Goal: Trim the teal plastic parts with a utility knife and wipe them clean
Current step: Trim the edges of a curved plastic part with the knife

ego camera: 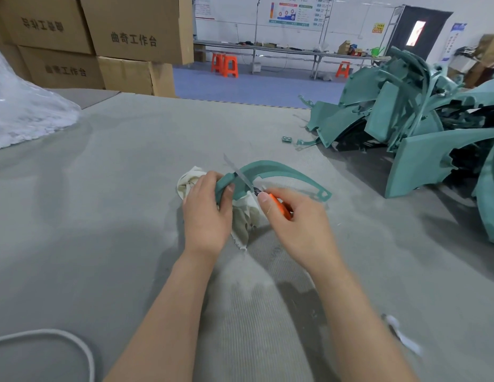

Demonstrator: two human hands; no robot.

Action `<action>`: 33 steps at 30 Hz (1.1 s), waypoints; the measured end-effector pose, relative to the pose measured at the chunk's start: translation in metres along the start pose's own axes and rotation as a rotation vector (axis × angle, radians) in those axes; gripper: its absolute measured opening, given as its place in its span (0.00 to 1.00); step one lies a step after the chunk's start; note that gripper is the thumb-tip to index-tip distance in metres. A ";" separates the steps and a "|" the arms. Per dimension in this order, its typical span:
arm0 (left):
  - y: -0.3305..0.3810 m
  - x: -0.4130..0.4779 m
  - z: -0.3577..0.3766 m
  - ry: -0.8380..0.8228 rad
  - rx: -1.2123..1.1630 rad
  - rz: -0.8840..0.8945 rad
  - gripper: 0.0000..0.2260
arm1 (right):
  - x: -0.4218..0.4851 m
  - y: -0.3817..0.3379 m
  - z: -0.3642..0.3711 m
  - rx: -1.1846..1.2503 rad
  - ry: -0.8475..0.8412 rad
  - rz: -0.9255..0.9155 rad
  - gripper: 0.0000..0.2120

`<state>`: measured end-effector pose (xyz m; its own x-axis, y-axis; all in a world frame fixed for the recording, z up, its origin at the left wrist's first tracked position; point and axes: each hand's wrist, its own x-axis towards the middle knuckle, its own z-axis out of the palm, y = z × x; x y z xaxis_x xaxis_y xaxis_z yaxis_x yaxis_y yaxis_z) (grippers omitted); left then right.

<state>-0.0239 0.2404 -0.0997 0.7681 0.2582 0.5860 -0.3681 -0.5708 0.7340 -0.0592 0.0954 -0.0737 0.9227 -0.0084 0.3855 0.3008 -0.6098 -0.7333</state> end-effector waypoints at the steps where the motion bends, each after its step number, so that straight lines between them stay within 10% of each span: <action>1: 0.000 0.000 0.000 -0.001 0.001 -0.008 0.06 | 0.000 0.000 0.001 -0.001 0.002 0.004 0.13; 20: 0.005 -0.003 -0.001 0.003 -0.020 -0.017 0.05 | 0.025 0.046 -0.013 -0.176 0.066 0.413 0.16; 27: 0.018 0.001 -0.006 0.022 -0.097 -0.009 0.04 | 0.021 0.023 -0.023 0.473 0.247 0.272 0.08; 33: 0.024 -0.001 -0.006 -0.083 -0.104 0.029 0.07 | 0.013 -0.003 -0.013 0.538 0.173 0.130 0.06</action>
<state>-0.0368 0.2305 -0.0808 0.7956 0.1747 0.5800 -0.4395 -0.4924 0.7512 -0.0512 0.0864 -0.0592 0.9212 -0.2132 0.3256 0.3093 -0.1067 -0.9450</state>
